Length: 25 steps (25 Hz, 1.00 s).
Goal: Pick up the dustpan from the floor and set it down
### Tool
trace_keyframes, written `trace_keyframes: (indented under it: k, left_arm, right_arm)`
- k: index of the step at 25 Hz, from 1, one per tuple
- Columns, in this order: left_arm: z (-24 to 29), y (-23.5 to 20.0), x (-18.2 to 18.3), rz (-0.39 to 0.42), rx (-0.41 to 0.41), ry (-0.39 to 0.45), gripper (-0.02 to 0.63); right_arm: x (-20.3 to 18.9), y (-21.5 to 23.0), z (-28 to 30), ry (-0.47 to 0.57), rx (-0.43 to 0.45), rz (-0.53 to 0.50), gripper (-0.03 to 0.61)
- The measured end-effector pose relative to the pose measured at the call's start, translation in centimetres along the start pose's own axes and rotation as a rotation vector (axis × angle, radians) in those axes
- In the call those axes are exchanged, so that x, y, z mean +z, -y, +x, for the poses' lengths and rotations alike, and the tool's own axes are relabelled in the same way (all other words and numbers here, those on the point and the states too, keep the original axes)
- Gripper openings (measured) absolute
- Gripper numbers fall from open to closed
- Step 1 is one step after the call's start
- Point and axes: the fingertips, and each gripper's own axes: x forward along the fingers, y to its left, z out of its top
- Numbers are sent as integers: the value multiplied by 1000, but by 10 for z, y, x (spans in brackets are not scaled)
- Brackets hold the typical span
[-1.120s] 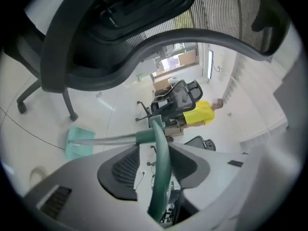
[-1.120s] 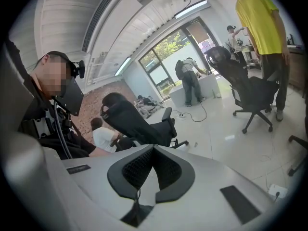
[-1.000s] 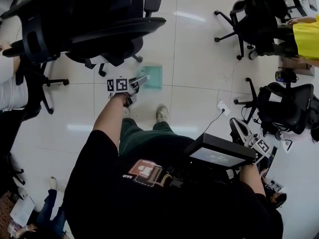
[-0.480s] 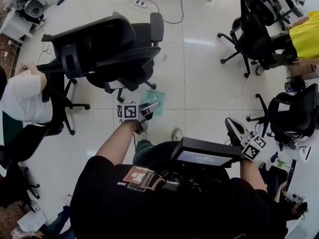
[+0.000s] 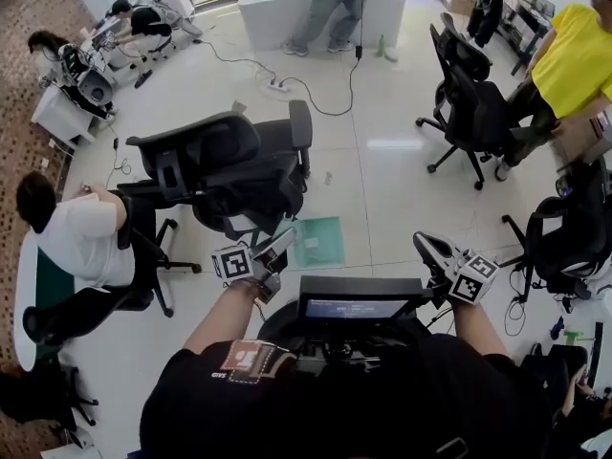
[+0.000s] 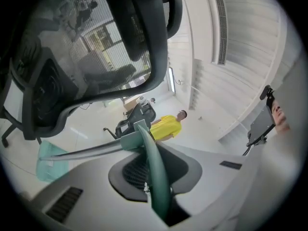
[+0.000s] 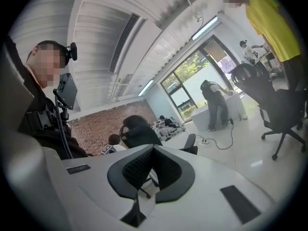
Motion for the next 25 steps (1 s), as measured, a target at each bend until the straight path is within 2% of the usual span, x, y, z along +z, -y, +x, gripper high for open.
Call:
trace_keyframes:
  k: [4, 9, 20, 25]
  left_arm:
    - [0, 30, 3, 18, -29, 39, 57]
    - [-2, 49, 7, -24, -55, 84, 47]
    - [7, 55, -3, 12, -36, 8, 56]
    - [0, 37, -4, -12, 11, -2, 60]
  right_arm:
    - [17, -16, -5, 23, 33, -30, 11]
    - [26, -28, -9, 31, 51, -55, 9]
    - [34, -24, -14, 40, 40, -62, 9]
    - [34, -23, -7, 37, 36, -59, 11]
